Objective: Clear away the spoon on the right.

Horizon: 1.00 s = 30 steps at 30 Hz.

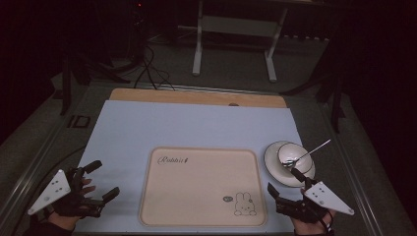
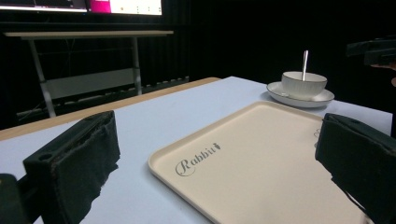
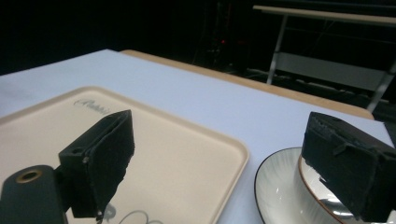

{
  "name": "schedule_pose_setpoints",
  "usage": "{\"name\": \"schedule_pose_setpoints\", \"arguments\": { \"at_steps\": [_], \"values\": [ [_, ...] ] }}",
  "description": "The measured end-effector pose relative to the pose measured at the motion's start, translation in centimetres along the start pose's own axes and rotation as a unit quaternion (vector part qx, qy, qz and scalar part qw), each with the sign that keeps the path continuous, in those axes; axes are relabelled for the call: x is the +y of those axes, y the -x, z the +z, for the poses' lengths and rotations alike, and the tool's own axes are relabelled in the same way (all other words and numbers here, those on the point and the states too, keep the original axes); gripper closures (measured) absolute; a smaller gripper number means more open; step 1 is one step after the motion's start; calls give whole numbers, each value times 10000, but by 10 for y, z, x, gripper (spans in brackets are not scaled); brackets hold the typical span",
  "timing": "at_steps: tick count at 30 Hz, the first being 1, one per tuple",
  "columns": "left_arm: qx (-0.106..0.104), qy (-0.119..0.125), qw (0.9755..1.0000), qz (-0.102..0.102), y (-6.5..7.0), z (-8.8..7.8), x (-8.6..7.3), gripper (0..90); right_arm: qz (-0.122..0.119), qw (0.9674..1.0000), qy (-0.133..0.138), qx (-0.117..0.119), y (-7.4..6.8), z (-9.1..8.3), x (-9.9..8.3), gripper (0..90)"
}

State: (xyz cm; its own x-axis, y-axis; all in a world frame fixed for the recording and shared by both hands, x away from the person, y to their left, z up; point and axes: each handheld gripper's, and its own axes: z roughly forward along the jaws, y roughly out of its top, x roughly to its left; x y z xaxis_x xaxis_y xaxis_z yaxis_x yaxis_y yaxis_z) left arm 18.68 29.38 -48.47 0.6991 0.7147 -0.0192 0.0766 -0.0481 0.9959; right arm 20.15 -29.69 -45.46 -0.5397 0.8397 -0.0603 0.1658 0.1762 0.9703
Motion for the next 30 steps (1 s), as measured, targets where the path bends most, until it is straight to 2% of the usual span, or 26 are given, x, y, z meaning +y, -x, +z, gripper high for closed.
{"name": "schedule_pose_setpoints", "arguments": {
  "at_steps": [9, 20, 30],
  "values": [
    [10, 4, 10000, 17, 1, -1, 1, 0, -70, 9998, -136, 120, -3, 3, 1, 93],
    [-4, 2, 10000, 28, 2, 1, 1, 0, -118, 9996, -116, 245, -7, 5, 4, 85],
    [-11, 65, 10000, -19, 1, -2, 1, 0, -164, 9993, -32, 335, -9, 3, 22, 85]
  ]
}}
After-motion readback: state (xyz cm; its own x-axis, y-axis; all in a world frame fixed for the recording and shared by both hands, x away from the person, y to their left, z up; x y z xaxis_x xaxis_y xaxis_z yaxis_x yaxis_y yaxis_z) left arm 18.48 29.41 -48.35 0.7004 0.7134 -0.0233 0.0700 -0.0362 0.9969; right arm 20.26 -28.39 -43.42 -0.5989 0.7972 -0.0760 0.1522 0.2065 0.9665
